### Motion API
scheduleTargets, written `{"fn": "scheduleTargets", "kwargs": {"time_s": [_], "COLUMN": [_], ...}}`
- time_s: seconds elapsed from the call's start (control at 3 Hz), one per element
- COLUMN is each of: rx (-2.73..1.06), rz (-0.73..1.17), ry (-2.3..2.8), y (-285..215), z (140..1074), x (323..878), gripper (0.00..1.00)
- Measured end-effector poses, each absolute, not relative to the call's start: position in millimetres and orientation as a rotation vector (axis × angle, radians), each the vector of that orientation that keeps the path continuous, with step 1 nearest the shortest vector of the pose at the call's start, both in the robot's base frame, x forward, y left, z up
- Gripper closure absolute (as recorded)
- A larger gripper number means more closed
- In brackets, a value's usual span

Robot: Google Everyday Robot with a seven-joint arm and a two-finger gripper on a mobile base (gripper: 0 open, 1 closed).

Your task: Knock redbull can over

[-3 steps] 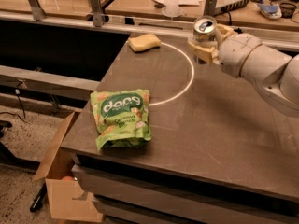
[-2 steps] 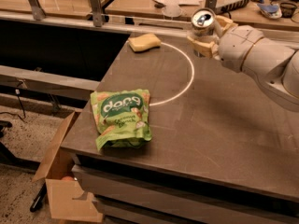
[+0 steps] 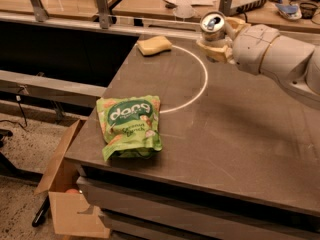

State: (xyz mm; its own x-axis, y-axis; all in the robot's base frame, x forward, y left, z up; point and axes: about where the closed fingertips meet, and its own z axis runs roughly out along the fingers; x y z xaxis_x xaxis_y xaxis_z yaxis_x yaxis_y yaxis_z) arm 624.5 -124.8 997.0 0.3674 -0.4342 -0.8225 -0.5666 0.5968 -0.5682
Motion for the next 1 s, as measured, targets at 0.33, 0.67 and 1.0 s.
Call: {"fn": "scheduleTargets", "kwargs": {"time_s": [0.33, 0.67, 1.0], "rx": [-1.392, -1.733, -1.987], "rz": [-0.068, -0.159, -0.195], "ry": [1.208, 1.182, 1.18], "y": [-115.8, -129.4, -139.8], "z": [1001.1, 971.8, 940.6], "x": [624.0, 610.0, 595.4], "gripper": [1.0, 1.0, 1.0]}}
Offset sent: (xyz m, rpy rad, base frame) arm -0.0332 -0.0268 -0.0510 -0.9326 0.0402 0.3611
